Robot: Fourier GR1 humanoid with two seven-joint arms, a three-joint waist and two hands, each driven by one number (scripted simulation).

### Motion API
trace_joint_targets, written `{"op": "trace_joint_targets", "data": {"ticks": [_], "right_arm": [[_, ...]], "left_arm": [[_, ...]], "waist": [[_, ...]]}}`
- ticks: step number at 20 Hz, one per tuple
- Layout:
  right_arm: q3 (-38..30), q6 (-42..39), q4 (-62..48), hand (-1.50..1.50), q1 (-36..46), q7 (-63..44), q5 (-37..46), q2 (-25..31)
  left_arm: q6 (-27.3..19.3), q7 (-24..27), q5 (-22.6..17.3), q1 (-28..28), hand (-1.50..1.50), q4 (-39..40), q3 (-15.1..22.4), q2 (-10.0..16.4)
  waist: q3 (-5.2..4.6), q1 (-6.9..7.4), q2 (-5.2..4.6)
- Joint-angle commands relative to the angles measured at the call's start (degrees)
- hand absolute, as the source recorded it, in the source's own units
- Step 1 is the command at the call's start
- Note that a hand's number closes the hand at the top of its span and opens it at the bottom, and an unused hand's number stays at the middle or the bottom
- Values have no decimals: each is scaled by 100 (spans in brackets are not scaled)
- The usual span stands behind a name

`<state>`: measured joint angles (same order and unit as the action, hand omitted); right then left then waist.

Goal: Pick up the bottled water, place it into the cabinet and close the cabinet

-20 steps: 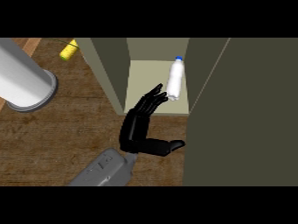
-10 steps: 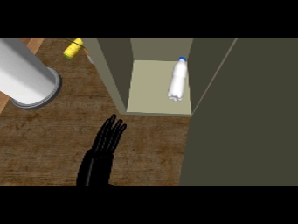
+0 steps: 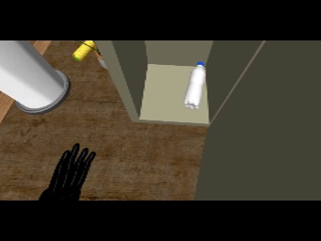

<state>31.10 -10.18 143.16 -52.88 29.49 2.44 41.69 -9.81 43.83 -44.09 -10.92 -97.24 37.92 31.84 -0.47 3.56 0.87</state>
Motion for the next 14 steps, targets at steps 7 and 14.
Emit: {"op": "trace_joint_targets", "data": {"ticks": [7,14], "right_arm": [[1067,165,1165,150,883,-1690,512,49],[1425,-186,495,150,2543,-2467,361,-298]], "left_arm": [[1135,648,-403,-1155,-150,-523,-697,1327],[1712,847,-565,-1311,-150,-413,-1041,1747]], "waist": [[-19,161,-94],[-11,379,-176]]}}
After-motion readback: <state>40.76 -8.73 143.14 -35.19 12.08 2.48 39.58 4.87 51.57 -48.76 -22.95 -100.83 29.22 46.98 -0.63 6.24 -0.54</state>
